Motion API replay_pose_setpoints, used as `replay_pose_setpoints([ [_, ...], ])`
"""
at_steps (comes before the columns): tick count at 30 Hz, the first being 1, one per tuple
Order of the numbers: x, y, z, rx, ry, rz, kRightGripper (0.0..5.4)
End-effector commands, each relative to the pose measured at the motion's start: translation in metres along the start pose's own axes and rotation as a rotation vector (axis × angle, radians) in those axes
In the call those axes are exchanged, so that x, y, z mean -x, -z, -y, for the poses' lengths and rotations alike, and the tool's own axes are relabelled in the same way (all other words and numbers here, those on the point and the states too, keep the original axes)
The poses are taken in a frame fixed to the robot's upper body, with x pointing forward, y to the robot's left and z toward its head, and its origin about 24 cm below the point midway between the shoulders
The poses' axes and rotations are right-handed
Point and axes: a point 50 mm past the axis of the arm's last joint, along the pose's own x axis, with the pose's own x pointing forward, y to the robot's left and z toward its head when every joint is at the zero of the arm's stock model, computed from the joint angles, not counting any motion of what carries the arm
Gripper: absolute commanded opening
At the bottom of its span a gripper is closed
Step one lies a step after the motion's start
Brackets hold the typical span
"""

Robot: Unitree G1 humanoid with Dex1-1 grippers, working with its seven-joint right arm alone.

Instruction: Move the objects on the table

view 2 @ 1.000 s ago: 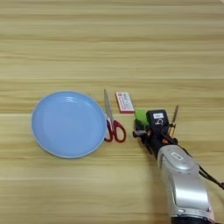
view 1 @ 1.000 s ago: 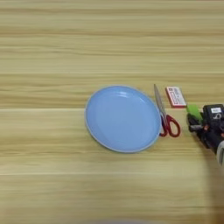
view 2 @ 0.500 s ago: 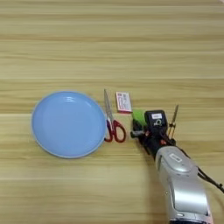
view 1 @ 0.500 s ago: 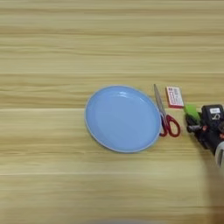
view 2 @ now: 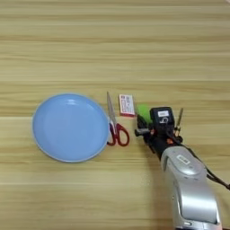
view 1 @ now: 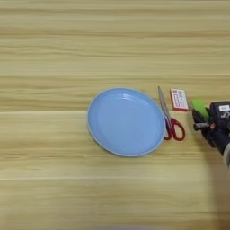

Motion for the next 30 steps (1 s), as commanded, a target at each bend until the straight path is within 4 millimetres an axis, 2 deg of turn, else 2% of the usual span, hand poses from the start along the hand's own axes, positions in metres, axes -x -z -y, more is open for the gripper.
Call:
replay_pose_setpoints([
  [1, 0.0, -0.03, -0.006, 0.036, -0.01, 0.134, 1.4],
  [20, 0.002, -0.045, -0.05, 0.022, -0.165, 0.189, 1.4],
  [30, 0.0, -0.047, -0.09, 0.023, -0.294, 0.189, 1.4],
])
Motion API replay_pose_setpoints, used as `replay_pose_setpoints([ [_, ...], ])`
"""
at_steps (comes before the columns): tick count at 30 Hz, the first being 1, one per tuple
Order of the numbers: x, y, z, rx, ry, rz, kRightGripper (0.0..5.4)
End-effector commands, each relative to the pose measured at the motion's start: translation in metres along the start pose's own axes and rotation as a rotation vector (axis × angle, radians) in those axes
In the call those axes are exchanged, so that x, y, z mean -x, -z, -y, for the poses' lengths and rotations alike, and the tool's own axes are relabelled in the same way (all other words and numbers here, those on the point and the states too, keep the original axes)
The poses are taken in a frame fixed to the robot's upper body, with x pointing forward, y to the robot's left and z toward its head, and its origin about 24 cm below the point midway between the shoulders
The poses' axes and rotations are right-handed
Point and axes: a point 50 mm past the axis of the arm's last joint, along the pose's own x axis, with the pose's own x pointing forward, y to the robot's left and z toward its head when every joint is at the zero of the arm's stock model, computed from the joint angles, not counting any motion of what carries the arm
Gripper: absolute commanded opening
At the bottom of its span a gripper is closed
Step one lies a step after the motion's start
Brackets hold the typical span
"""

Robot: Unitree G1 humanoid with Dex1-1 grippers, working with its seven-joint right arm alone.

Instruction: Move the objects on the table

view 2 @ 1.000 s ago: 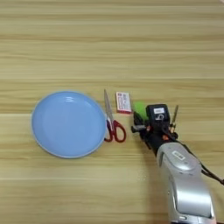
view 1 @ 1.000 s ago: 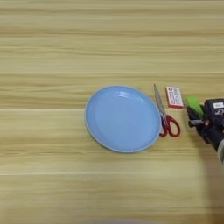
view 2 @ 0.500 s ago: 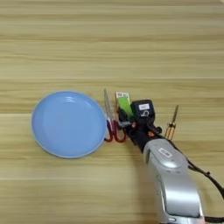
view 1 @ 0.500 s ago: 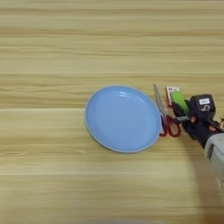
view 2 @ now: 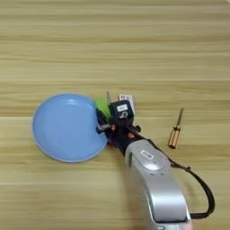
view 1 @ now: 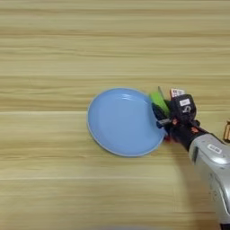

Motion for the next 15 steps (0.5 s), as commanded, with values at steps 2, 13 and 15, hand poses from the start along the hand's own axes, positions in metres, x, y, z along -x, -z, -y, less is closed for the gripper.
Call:
replay_pose_setpoints([
  [2, -0.008, -0.021, -0.018, 0.05, -0.051, 0.094, 1.4],
  [13, -0.017, -0.022, -0.042, 0.06, -0.131, 0.088, 1.4],
  [15, -0.02, -0.021, -0.046, 0.059, -0.145, 0.083, 1.4],
])
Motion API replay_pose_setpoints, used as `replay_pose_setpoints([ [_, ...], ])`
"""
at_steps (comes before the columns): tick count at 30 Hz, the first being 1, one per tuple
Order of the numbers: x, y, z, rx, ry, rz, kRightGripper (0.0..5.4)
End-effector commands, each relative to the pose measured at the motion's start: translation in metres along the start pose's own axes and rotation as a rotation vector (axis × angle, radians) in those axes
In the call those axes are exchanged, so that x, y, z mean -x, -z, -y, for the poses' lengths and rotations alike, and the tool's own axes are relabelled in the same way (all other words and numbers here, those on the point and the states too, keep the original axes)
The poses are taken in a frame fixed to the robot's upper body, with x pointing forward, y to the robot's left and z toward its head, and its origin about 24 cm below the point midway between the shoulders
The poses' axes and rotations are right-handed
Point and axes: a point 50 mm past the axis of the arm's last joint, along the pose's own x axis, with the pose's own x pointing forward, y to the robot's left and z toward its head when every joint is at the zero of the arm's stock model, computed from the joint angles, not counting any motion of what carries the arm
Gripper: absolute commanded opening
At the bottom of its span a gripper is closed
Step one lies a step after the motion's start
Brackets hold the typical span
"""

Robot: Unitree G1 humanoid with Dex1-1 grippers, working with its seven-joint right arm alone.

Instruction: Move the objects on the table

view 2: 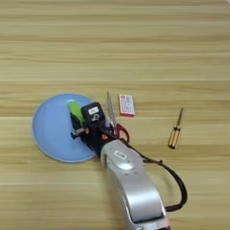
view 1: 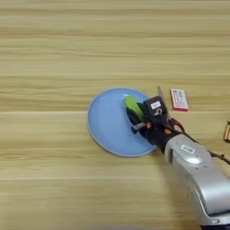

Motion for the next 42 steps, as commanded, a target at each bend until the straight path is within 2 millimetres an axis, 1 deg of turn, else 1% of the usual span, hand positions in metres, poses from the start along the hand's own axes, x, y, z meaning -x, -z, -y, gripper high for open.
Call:
replay_pose_setpoints([
  [1, -0.011, -0.022, -0.006, 0.039, -0.022, 0.098, 1.4],
  [8, -0.018, -0.016, -0.009, 0.029, -0.037, 0.069, 1.4],
  [16, -0.025, -0.006, -0.02, 0.021, -0.074, 0.031, 1.4],
  [21, -0.027, -0.004, -0.024, 0.028, -0.09, 0.026, 1.4],
  [22, -0.028, -0.004, -0.024, 0.03, -0.087, 0.024, 1.76],
  [23, -0.028, -0.003, -0.023, 0.031, -0.085, 0.023, 1.8],
  [26, -0.028, -0.003, -0.023, 0.033, -0.081, 0.023, 2.15],
  [33, -0.026, -0.006, -0.023, 0.039, -0.08, 0.035, 3.23],
  [36, -0.026, -0.008, -0.023, 0.039, -0.078, 0.043, 3.62],
  [38, -0.026, -0.009, -0.023, 0.039, -0.076, 0.048, 3.79],
  [39, -0.025, -0.01, -0.023, 0.038, -0.074, 0.053, 3.99],
  [42, -0.024, -0.012, -0.022, 0.034, -0.068, 0.064, 4.32],
])
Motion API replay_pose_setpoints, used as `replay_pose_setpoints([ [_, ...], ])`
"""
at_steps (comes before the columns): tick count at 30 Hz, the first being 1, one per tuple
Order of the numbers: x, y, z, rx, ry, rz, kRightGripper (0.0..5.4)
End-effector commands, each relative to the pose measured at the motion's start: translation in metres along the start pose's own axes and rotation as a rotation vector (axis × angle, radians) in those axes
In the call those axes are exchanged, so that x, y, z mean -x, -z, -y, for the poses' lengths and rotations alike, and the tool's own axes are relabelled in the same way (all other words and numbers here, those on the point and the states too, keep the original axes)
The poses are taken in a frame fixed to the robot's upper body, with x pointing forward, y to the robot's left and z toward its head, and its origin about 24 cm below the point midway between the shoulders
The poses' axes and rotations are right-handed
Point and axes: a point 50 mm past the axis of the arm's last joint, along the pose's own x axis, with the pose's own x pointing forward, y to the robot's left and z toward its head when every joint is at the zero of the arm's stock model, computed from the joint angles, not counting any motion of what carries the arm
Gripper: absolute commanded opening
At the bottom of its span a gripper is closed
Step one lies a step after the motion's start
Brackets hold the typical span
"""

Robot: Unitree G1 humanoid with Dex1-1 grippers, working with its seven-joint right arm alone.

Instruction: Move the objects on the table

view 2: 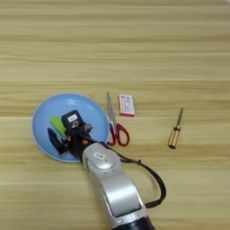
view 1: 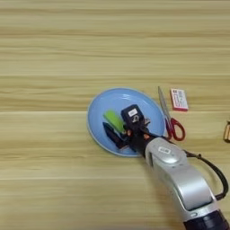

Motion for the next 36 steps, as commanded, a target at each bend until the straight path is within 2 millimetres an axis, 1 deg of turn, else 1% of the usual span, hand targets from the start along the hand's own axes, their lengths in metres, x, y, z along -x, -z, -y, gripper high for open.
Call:
replay_pose_setpoints([
  [1, 0.0, -0.031, 0.002, 0.033, 0.023, 0.146, 4.37],
  [5, 0.001, -0.034, 0.003, 0.035, 0.033, 0.165, 4.84],
  [11, 0.004, -0.042, 0.006, 0.033, 0.052, 0.217, 5.37],
  [17, 0.013, -0.055, 0.018, 0.025, 0.104, 0.293, 5.37],
  [21, 0.018, -0.06, 0.034, 0.009, 0.166, 0.321, 5.37],
  [31, 0.023, -0.058, 0.06, -0.01, 0.258, 0.33, 5.37],
  [36, 0.026, -0.055, 0.079, -0.022, 0.339, 0.336, 5.37],
])
